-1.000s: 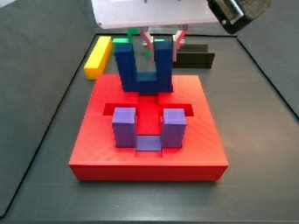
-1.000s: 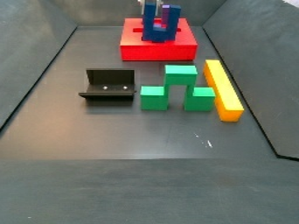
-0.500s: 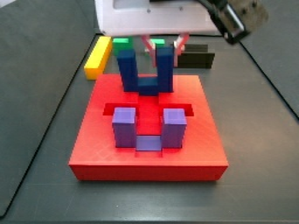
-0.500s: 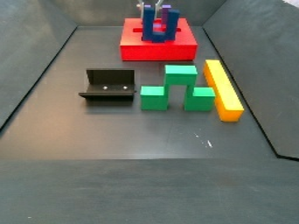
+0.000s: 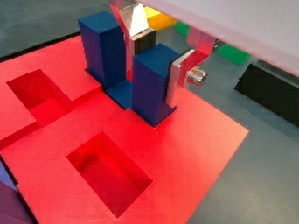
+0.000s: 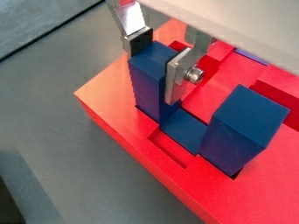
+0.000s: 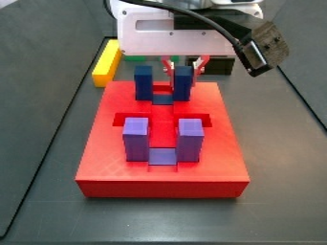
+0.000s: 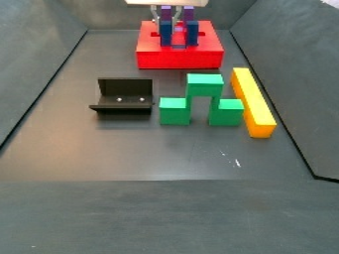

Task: Pick up the blue object. Move up. Place the blue object on the fixture. Regrasp the blue object. Move to above the board. Insert the blue object.
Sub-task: Insert the blue object.

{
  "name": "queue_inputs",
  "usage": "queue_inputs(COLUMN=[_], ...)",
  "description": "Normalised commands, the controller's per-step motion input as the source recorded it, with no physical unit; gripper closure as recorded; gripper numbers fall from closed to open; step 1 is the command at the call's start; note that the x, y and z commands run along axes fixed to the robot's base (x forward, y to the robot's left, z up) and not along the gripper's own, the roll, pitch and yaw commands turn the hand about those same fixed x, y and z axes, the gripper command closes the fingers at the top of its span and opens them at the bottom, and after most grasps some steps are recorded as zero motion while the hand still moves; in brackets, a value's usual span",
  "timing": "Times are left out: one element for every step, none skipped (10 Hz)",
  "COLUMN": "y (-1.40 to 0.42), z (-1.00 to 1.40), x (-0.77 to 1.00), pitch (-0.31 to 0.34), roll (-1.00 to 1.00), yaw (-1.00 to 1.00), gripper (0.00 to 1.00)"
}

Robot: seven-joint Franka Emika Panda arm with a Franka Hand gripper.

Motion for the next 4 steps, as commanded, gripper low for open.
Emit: queue_inputs(y=[0.00,0.00,-0.03,-0.05], z=[0.00,0.00,0.00,0.00], x=[0.00,0.00,-0.04,-0.17], pitch=[0.043,0.000,-0.034,-0.106], roll=[0.06,0.01,0.04,0.06], yaw=[0.00,0.00,0.00,0.00], gripper=[1.00,1.00,1.00,1.00])
